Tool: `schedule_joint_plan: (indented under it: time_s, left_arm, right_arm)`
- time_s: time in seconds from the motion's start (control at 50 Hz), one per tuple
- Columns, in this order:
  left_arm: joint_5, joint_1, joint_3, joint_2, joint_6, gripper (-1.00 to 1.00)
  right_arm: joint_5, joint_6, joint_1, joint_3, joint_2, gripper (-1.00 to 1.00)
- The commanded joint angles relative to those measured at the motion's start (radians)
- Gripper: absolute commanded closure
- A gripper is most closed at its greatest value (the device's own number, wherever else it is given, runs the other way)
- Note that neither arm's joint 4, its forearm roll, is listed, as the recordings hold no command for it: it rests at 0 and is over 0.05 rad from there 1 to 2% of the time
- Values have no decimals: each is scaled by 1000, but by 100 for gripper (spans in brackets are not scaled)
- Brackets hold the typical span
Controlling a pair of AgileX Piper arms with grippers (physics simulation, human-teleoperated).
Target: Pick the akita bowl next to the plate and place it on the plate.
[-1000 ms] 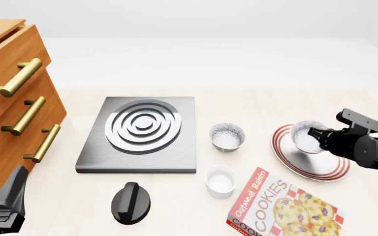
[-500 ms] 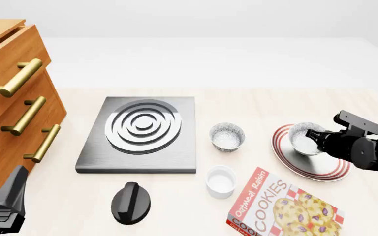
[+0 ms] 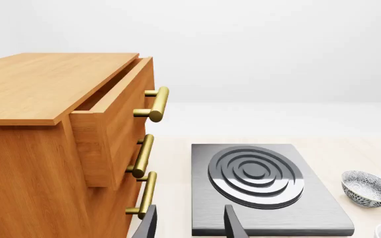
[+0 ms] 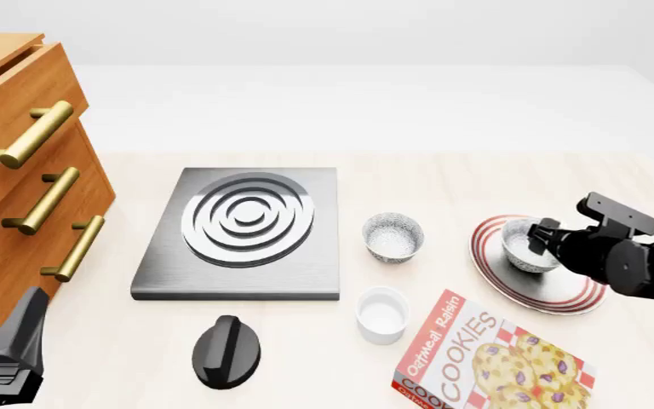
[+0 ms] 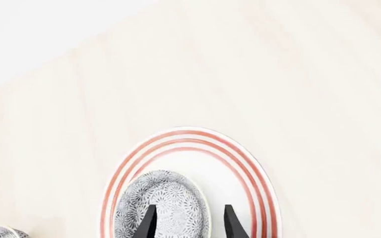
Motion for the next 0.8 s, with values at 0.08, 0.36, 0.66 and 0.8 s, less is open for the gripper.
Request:
schedule_joint_plan:
  time_s: [0.08,0.36,0.66,0.8]
  left_arm:
    - [0,0,0,0,0,-100]
    - [0,0,0,0,0,-100]
    - [0,0,0,0,0,-100]
    - [0,0,0,0,0,-100]
  right_arm:
    - [5,5,-4,3,-15,-100]
    - [27,9,-8,9,-61,-100]
    - [44,8,-13,8,-85,-100]
    - [44,12,-14,14,-97,-100]
